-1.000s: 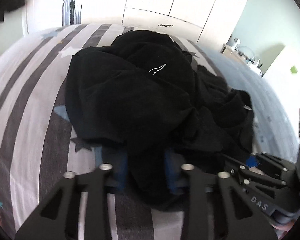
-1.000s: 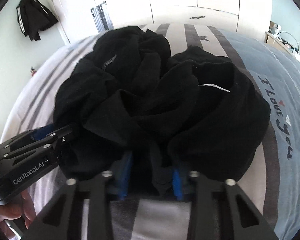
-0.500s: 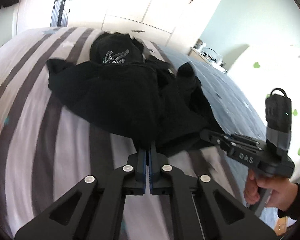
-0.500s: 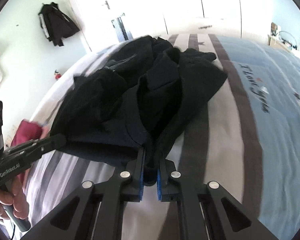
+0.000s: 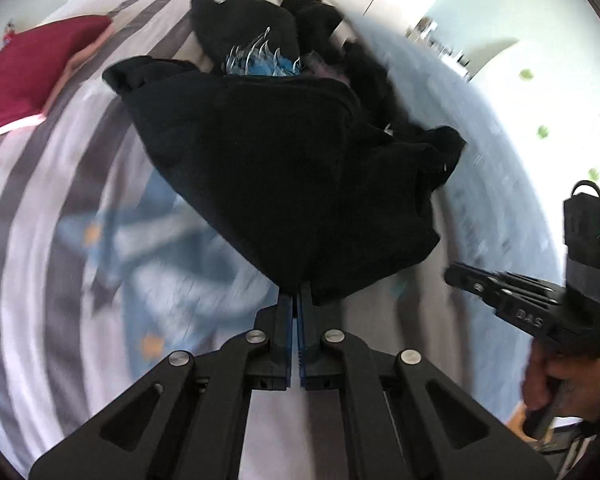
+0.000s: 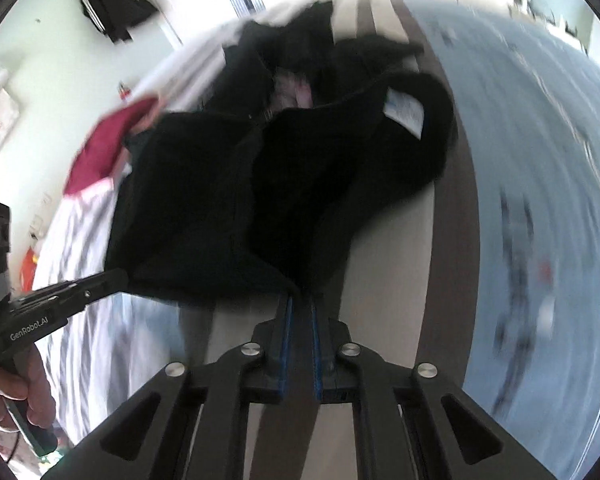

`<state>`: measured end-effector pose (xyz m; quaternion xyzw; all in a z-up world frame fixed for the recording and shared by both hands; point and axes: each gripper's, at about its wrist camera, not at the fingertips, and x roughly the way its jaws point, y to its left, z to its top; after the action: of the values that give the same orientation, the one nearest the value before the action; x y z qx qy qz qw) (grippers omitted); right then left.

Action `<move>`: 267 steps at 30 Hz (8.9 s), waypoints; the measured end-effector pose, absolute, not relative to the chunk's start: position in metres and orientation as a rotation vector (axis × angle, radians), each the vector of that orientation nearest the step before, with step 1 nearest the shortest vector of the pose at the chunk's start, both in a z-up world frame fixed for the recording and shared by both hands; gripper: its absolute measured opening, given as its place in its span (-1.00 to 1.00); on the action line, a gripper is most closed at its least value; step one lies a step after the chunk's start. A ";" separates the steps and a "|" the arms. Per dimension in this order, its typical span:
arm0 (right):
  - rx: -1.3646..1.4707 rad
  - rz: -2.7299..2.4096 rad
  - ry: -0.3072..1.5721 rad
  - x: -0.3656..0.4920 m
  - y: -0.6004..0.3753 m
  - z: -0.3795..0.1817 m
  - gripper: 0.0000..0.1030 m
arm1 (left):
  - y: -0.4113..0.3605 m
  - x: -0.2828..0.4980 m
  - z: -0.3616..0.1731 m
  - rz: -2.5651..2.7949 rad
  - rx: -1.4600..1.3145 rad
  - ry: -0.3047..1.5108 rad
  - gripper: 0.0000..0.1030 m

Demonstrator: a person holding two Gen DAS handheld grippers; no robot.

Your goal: Fold clothes

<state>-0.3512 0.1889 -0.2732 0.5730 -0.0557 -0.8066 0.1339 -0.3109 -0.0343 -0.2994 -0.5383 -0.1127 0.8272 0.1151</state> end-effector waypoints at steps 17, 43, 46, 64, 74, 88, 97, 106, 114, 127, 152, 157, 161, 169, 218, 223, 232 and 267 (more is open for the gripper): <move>1.708 -2.616 -0.536 -0.476 0.293 -0.278 0.27 | -0.110 -0.455 -0.287 2.671 -1.681 -0.316 0.43; 1.573 -2.391 -0.516 -0.534 0.338 -0.277 0.30 | -0.049 -0.436 -0.301 2.528 -1.817 -0.606 -0.21; 1.645 -2.292 -0.489 -0.568 0.323 -0.289 0.30 | -0.048 -0.423 -0.293 2.523 -1.782 -0.561 -0.73; 1.640 -2.044 -0.301 -0.582 0.272 -0.314 -0.88 | -0.078 -0.271 -0.234 2.613 -1.725 -0.543 -0.92; 1.584 -2.206 -0.621 -0.463 0.329 -0.291 -0.90 | -0.093 -0.250 -0.211 2.654 -1.638 -0.538 -0.92; 1.104 -2.615 -0.441 -0.281 0.325 -0.035 -0.93 | -0.088 -0.227 0.002 2.803 -1.048 -0.292 -0.93; 0.549 -2.844 -0.432 -0.288 0.334 0.154 -0.93 | -0.081 -0.258 0.184 2.830 -0.390 -0.307 -0.93; 0.200 -2.934 -0.323 -0.237 0.321 0.298 -0.94 | -0.090 -0.214 0.323 2.868 -0.078 -0.177 -0.93; 0.103 -2.996 -0.219 -0.172 0.309 0.395 -0.93 | -0.089 -0.177 0.388 2.906 -0.020 -0.136 -0.92; 0.576 -3.080 -0.328 -0.380 0.341 0.207 -0.93 | -0.055 -0.416 0.193 2.988 -0.515 -0.203 -0.92; 1.446 -3.010 -0.095 -0.765 0.345 -0.297 -0.94 | -0.019 -0.796 -0.309 2.939 -1.301 -0.016 -0.92; 1.610 -2.854 -0.153 -0.788 0.349 -0.311 -0.62 | -0.027 -0.809 -0.329 2.711 -1.564 -0.185 -0.32; 1.565 -2.819 -0.137 -0.751 0.357 -0.305 0.00 | -0.036 -0.767 -0.316 2.726 -1.448 -0.217 0.25; 1.457 -2.940 0.004 -0.625 0.387 -0.283 0.22 | -0.049 -0.660 -0.308 2.778 -1.345 0.010 0.39; 1.624 -3.150 0.098 -0.594 0.510 -0.276 -0.93 | -0.122 -0.622 -0.240 3.177 -1.224 0.052 0.41; 1.741 -3.272 0.016 -0.618 0.589 -0.271 -0.92 | -0.110 -0.619 -0.248 3.099 -1.254 0.004 0.41; 1.746 -3.019 -0.059 -0.587 0.527 -0.293 0.11 | -0.098 -0.617 -0.264 3.024 -1.316 -0.099 0.41; 1.677 -3.117 -0.022 -0.658 0.544 -0.255 -0.41 | -0.059 -0.635 -0.286 2.856 -1.340 -0.068 0.41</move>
<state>-0.6581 0.5442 -0.2549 0.4644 -0.0060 -0.8633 -0.1978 -0.6354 -0.0586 -0.2864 -0.4247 -0.0216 0.9051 -0.0070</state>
